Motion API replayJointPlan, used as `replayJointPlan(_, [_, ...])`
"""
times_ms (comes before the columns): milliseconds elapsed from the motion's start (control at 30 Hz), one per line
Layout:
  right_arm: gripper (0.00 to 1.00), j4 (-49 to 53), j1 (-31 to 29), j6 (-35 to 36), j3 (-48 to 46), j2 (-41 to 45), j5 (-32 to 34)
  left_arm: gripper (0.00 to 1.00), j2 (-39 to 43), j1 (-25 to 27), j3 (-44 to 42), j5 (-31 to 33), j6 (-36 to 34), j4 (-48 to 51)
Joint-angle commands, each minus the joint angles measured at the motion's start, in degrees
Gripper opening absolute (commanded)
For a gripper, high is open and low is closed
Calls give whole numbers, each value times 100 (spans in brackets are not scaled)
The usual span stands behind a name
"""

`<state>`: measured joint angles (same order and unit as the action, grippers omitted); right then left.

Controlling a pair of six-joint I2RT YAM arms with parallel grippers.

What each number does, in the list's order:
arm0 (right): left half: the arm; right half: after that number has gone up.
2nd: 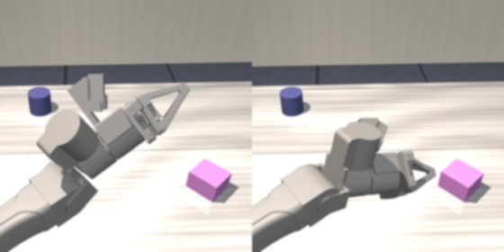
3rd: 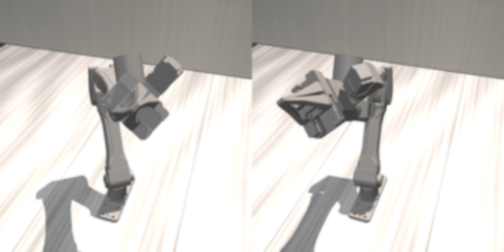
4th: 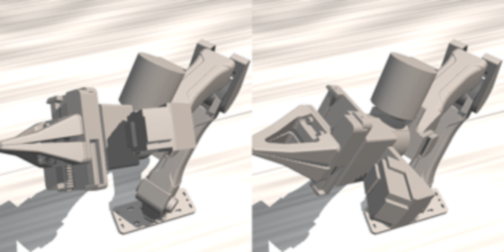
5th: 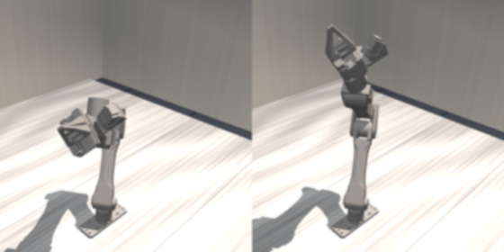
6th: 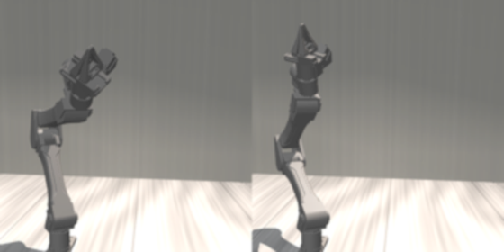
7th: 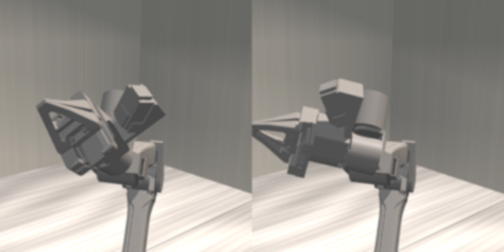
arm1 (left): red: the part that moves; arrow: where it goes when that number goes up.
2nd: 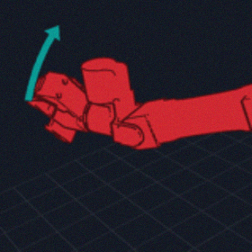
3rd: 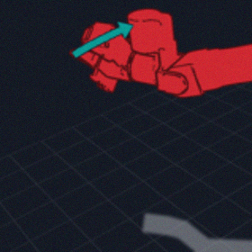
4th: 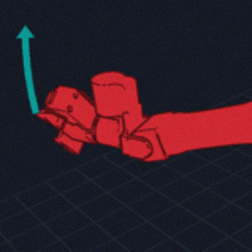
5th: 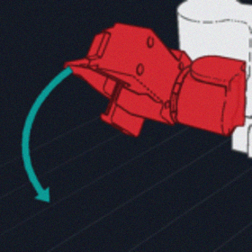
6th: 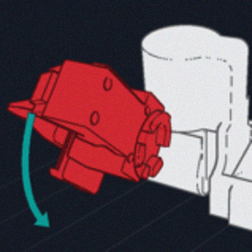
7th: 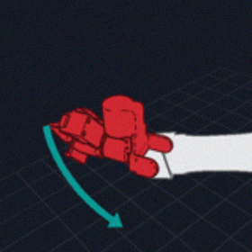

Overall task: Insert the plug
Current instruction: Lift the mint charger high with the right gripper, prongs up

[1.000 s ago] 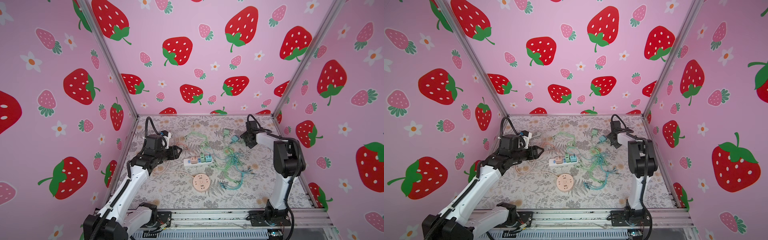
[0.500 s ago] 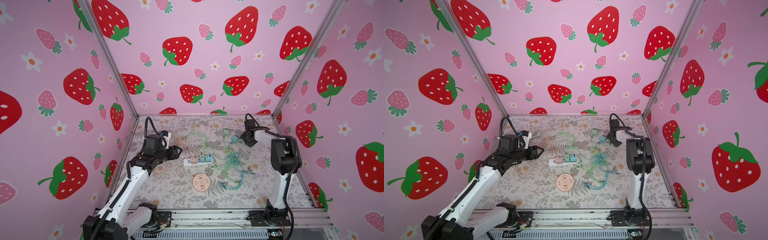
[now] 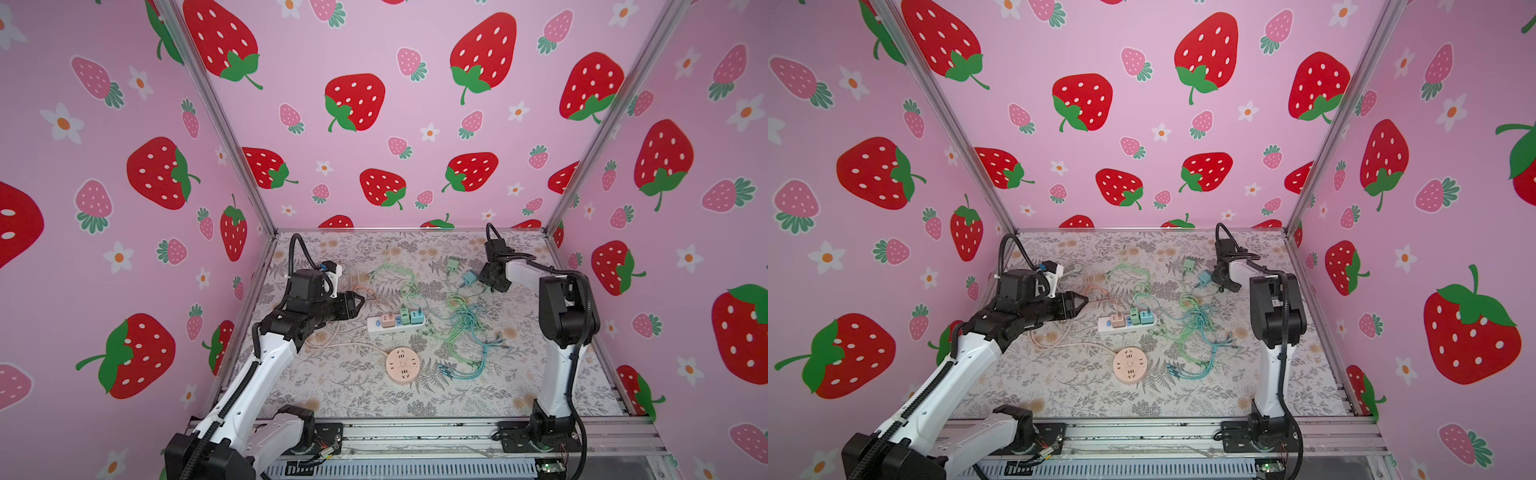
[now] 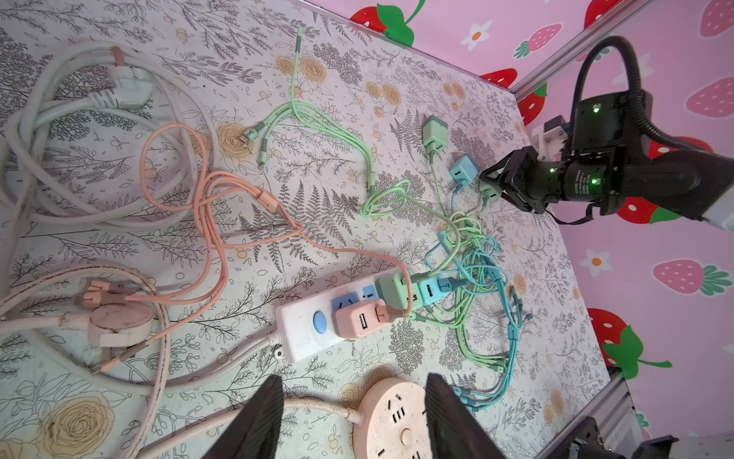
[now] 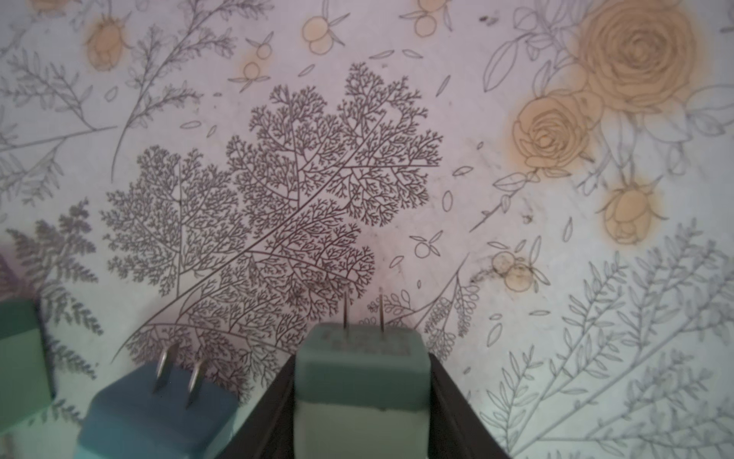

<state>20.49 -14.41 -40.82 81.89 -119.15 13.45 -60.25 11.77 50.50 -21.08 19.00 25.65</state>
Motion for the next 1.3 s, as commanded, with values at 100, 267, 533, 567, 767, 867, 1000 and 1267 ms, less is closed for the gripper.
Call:
replayJointPlan(100, [44, -769, -38, 1770, -819, 968, -1113, 60, -9, -25, 178, -124, -94, 131])
replayJointPlan(267, [38, -876, -43, 2508, -961, 1508, -1281, 60, -15, -24, 298, -184, -68, 144])
replayJointPlan(533, [29, -1205, -42, 3427, -1032, 2587, -2052, 60, -41, -25, 425, -214, -22, 194])
replayJointPlan(567, [29, -1256, -47, 3537, -1025, 2743, -2229, 60, -28, -26, 434, -221, -3, 192])
replayJointPlan(767, [28, -1608, -111, 4009, -975, 3559, -2649, 60, -60, -25, 544, -403, -1, 237])
replayJointPlan(867, [27, -1592, -143, 4148, -792, 3788, -2784, 60, -50, -22, 549, -440, 35, 209])
replayJointPlan(1000, [27, -1501, -180, 4317, -518, 3946, -2831, 60, -62, -20, 554, -517, 103, 143])
replayJointPlan(1267, [26, -1546, -223, 4500, -100, 4236, -3323, 60, -48, -25, 547, -669, 152, 89])
